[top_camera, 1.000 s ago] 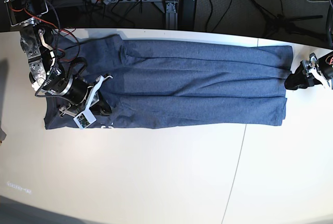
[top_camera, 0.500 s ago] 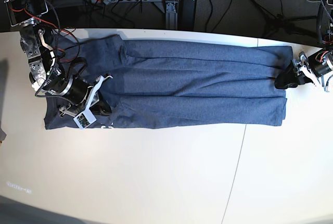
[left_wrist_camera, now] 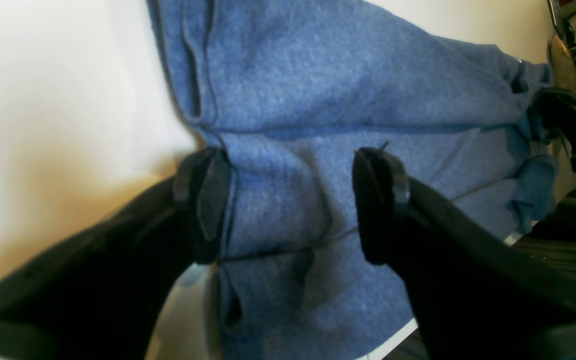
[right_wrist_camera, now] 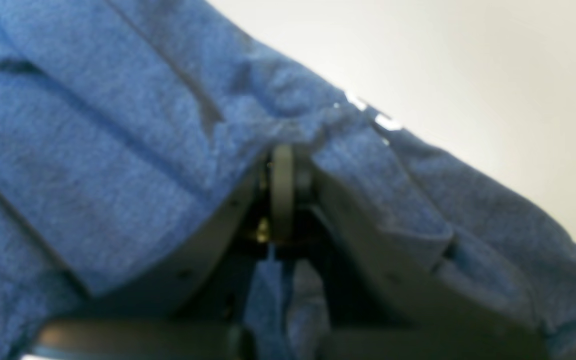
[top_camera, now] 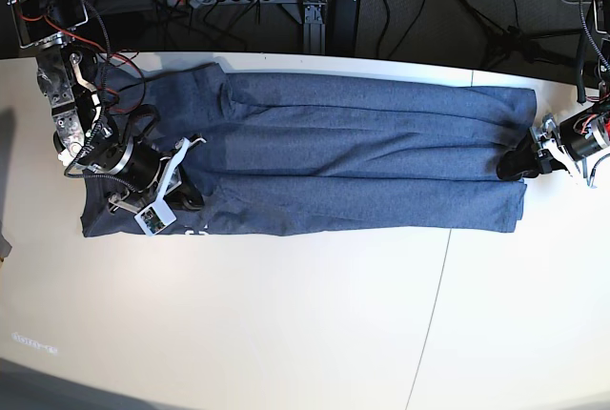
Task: Fold the T-shirt properly
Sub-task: 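Grasp the folded hem end with the left gripper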
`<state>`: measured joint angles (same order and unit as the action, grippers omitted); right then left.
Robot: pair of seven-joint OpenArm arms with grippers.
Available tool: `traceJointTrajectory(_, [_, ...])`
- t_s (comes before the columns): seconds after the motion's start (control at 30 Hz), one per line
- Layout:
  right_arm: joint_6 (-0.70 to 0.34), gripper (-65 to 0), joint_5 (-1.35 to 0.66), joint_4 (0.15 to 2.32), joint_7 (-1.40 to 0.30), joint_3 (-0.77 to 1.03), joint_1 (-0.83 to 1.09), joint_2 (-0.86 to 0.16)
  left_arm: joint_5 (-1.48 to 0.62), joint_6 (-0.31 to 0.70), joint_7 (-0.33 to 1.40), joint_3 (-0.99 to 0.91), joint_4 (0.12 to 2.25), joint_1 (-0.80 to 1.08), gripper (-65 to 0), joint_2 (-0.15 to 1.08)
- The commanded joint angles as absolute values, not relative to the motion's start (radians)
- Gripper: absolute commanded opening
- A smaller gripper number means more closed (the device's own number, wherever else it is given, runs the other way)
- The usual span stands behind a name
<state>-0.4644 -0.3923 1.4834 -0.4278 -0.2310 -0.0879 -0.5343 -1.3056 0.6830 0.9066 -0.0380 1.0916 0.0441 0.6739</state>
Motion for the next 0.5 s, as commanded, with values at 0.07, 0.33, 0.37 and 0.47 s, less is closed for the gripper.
traceJointTrajectory(0.07, [-0.513, -65.0, -0.4, 1.497, -0.405, -0.22, -0.102, -0.548, -1.278, 0.689, 0.917, -0.013, 1.093, 0.039, -22.7, 0.688])
traceJointTrajectory(0.33, [-0.513, -65.0, -0.4, 1.497, -0.405, -0.22, -0.102, -0.548, -1.252, 0.689, 0.908, 0.06, 1.093, 0.039, -23.0, 0.659])
traceJointTrajectory(0.37, [-0.513, -65.0, -0.4, 1.497, -0.405, -0.22, -0.102, -0.548, -1.252, 0.689, 0.899, 0.06, 1.093, 0.038, -23.2, 0.659])
traceJointTrajectory(0.47, [-0.513, -65.0, -0.4, 1.497, -0.405, -0.22, -0.102, -0.548, -1.251, 0.689, 0.893, 0.06, 1.093, 0.038, -34.5, 0.66])
